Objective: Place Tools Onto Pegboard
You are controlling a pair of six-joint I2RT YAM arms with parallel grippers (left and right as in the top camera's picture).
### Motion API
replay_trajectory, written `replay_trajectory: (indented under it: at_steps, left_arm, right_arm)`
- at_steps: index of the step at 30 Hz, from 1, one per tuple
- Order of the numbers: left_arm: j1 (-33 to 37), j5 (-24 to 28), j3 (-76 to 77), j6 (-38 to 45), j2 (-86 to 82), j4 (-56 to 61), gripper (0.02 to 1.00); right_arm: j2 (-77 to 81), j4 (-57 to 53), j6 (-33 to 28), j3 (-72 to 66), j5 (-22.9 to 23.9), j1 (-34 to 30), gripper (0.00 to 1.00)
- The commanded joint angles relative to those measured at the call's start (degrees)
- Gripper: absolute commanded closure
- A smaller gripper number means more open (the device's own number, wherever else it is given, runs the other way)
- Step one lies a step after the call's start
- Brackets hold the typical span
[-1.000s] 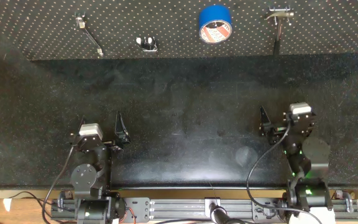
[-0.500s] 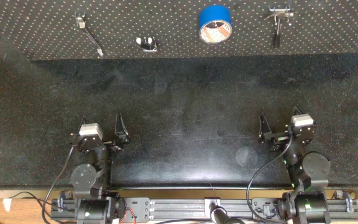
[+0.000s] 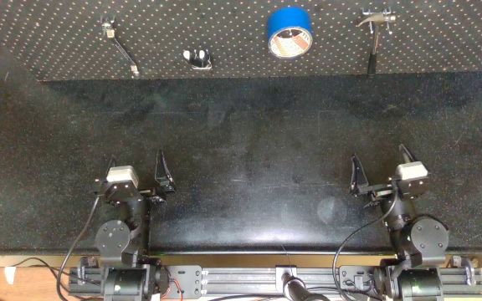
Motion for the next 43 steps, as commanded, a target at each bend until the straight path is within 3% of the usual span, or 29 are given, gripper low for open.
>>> replay_trajectory:
  at_steps: [1, 43]
  left_arm:
    - [-0.2, 0.4, -0.1, 0.1, -0.4, -0.4, 0.023]
    - [-0.2, 0.4, -0.1, 0.1, -0.4, -0.4, 0.023]
  right_arm:
    - [-0.7, -0.4, -0.7, -0.2, -0.1, -0.6, 0.025]
    - [-0.7, -0.3, -0.7, -0.2, -0.1, -0.6, 0.025]
